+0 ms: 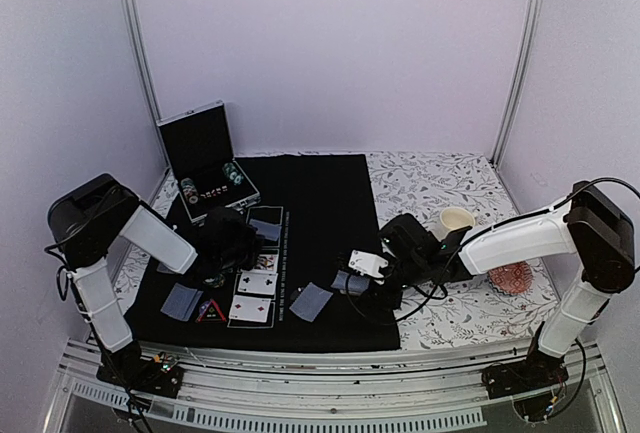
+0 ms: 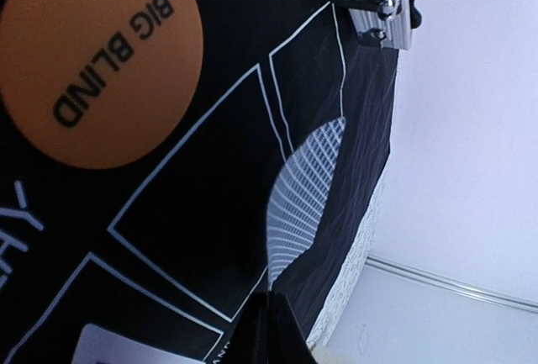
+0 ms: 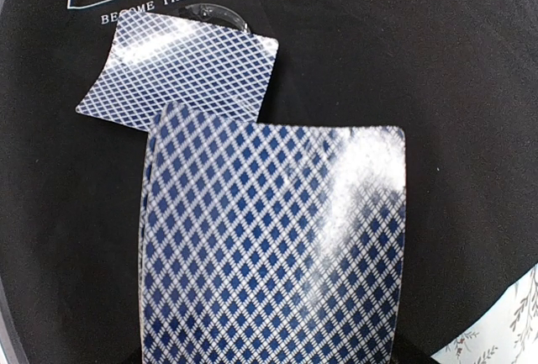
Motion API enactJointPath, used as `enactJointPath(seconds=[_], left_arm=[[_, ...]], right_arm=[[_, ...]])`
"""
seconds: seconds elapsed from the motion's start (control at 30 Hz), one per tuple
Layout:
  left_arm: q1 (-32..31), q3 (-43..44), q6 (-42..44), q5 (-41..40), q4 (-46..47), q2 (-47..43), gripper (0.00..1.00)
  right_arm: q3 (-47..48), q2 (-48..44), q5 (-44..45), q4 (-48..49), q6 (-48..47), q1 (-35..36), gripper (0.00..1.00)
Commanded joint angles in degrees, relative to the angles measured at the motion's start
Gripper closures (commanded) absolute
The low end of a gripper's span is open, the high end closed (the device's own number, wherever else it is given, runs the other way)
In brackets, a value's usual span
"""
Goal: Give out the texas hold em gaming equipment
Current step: Distribute the poker card in the community card area.
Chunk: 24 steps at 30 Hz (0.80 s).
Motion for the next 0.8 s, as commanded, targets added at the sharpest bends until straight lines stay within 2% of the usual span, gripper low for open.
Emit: enactJointPath(seconds=[0.0,0.23,0.43,0.57,0.7,0.77], left_arm=[[-1.0,0.2,-1.5,0.0,-2.0,0.0,0.95],[-1.2,2.7,2.0,-0.2,-8.1,-2.9,0.71],[-1.7,4.8,5.0,-0.2,-16.8,-7.5,0.34],[-2.2,8.0,10.7,0.4,-26.0,-12.2,0.04],[-3.0,9.7,20.4,0.7,-32.9,-18.0,0.02],[-3.5,8.9,28.4,-1.2,-32.9,-22.1,0.02]], right_arm=[[-0.6,-2.0,0.8,0.1,-0.1,0.2,0.44],[-0.8,-2.5,1.2,-0.3,-0.4,0.2,0.44],[-0.9,-3.2,1.5,-0.7,-0.6,0.2,0.44],[-0.9,-3.5,1.7,-1.1,-0.7,0.2,0.44],[-1.0,-4.5,2.0,-1.4,-0.7,0.2,0.44],[-1.3,-5.3,2.0,-1.4,-0.7,0.2,0.44]])
